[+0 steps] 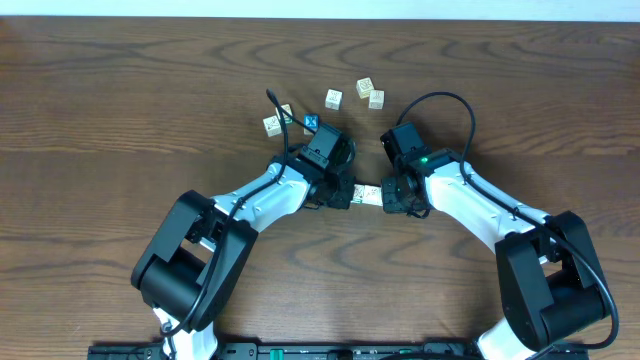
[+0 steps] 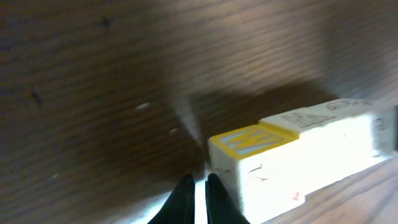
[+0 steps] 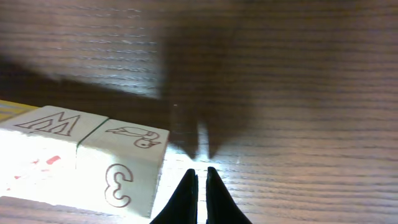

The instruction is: Lift 3 blocks

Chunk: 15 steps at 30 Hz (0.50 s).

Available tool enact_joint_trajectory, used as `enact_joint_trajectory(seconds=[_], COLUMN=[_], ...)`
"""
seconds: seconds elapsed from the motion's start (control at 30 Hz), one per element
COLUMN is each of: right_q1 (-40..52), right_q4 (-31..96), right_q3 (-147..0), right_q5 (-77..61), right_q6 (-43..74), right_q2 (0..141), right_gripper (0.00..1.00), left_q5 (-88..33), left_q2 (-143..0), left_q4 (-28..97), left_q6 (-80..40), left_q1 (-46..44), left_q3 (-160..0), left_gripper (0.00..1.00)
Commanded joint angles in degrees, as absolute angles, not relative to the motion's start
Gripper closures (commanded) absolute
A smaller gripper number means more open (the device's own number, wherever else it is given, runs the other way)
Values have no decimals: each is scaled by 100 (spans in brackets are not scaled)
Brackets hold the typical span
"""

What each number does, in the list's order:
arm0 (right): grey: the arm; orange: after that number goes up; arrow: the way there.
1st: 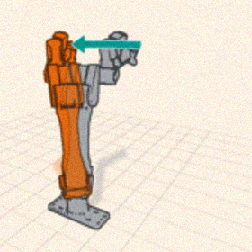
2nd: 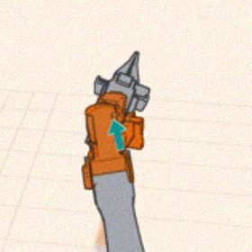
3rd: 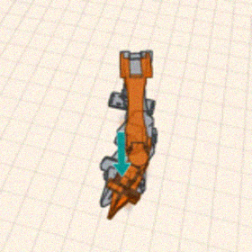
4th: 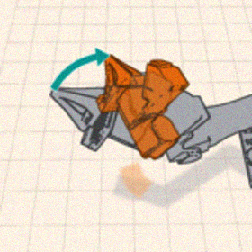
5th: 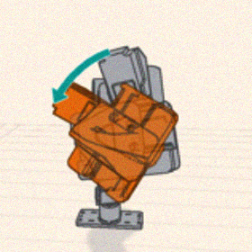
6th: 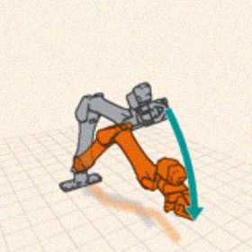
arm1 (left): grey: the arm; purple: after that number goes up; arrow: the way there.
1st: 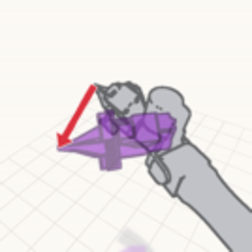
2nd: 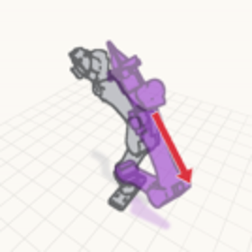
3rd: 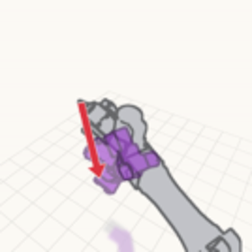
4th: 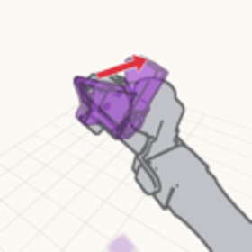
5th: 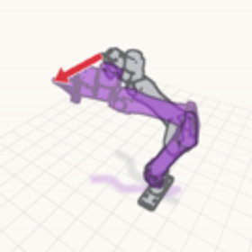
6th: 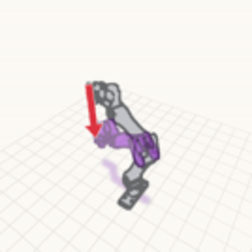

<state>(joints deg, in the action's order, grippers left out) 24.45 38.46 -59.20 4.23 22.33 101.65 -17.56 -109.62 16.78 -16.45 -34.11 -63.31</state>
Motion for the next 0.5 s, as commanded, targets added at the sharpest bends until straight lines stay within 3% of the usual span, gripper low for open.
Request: enact_joint_trajectory(seconds=[0.0,0.3,0.43,0.47], right_q1=[2438,2038,1804,1699], right_q4=[3861,3588,3179,2963], right_q3=[-5944,-5959,-6077,-6206], right_q5=[622,845,917,921], right_q6=[2226,2329,2147,2032], right_q2=[10165,10165,10165,10165], right_gripper=[95,91,84,79], left_q5=[-1297,-489,-287,-270], left_q2=[-11043,-11024,-10853,-10689], left_q4=[1782,1787,1712,1612], left_q6=[-1612,-1612,-1520,-1455], left_q1=[-3430,-3356,-3124,-2978], left_q3=[-6396,-6455,-6648,-6761], left_gripper=[89,85,85,85])
